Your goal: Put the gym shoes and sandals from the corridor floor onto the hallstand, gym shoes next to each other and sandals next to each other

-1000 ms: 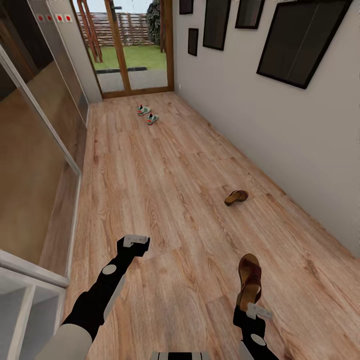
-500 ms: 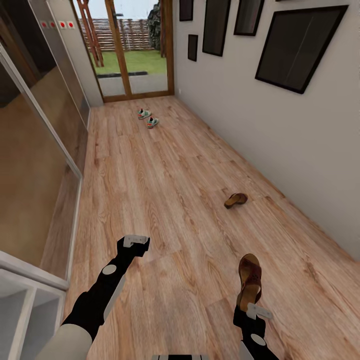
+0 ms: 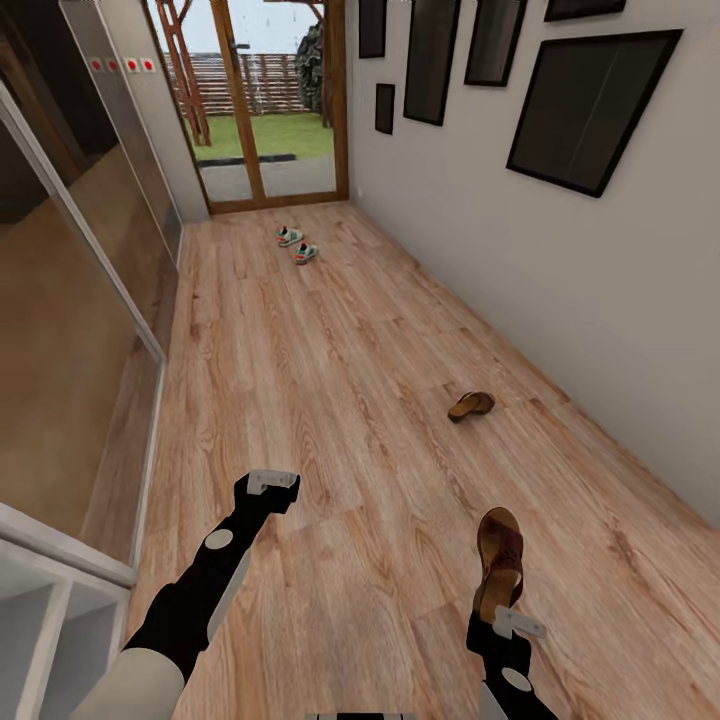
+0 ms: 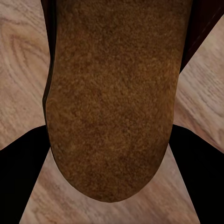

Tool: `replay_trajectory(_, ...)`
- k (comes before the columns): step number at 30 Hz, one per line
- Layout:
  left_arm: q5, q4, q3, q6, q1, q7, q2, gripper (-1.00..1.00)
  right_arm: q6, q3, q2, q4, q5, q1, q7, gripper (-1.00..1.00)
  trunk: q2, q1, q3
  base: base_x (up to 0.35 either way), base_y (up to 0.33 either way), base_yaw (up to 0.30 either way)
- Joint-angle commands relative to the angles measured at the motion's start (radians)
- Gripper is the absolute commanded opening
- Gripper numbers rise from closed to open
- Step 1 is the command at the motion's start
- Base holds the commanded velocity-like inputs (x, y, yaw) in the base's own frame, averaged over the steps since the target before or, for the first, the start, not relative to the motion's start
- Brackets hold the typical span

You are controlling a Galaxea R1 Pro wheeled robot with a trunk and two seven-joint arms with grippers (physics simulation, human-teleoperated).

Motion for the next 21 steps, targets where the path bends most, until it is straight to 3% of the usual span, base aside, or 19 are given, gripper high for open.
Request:
replay_trajectory(1,0.000,-0.002,0.000,0.005,0.000,-0.001,0.000,1.00,-0.007,-0.003,0.001,0.000,-0.008,-0.001,0.003,-1.00,-0.008,0.004,-0.002,0.000,0.000,0.000)
replay_trajectory(21,0.000,-0.002,0.000,0.005,0.000,-0.001,0.000,1.00,-0.007,-0.003,0.001,0.000,-0.008,0.000,0.003,-1.00,-0.148,0.080,-0.032,0.000,0.000,0.000)
